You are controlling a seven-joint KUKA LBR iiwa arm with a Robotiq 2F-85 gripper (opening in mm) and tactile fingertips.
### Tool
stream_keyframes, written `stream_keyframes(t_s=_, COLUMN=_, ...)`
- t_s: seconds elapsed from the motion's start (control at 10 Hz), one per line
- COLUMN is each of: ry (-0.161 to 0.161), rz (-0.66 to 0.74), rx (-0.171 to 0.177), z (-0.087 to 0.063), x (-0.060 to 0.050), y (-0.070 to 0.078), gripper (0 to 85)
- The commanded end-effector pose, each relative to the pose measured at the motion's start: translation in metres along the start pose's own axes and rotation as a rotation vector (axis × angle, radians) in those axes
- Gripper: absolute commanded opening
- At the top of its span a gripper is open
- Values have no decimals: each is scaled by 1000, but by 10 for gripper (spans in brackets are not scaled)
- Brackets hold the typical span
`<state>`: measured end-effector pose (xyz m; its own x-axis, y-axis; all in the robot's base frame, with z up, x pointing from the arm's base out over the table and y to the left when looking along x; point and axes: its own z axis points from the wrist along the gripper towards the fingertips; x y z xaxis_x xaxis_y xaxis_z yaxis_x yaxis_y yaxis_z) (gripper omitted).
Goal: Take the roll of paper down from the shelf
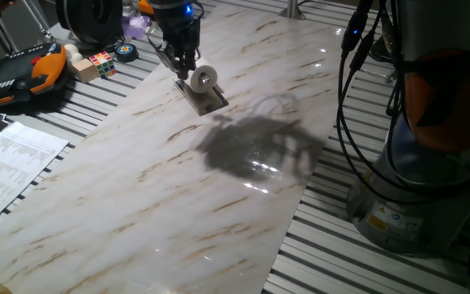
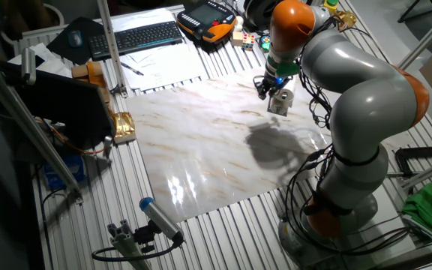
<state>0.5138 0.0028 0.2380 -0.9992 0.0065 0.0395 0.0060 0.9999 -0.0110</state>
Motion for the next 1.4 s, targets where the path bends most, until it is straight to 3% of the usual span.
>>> stream_keyframes(t_s=0.0, ry=0, rz=1, rx=0, z=0, x=0, y=0, gripper=7)
stream_keyframes(t_s=0.5, ry=-8, rz=3, rx=1, z=6, x=-4, y=-8, gripper=7)
stream_keyframes(t_s=0.9, ry=-1, rz=90, rx=-8, z=25, x=-21, y=-32, gripper=7)
stream_keyframes(t_s=1.3, ry=-11, rz=194, rx=41, z=33, x=-31, y=-44, gripper=7)
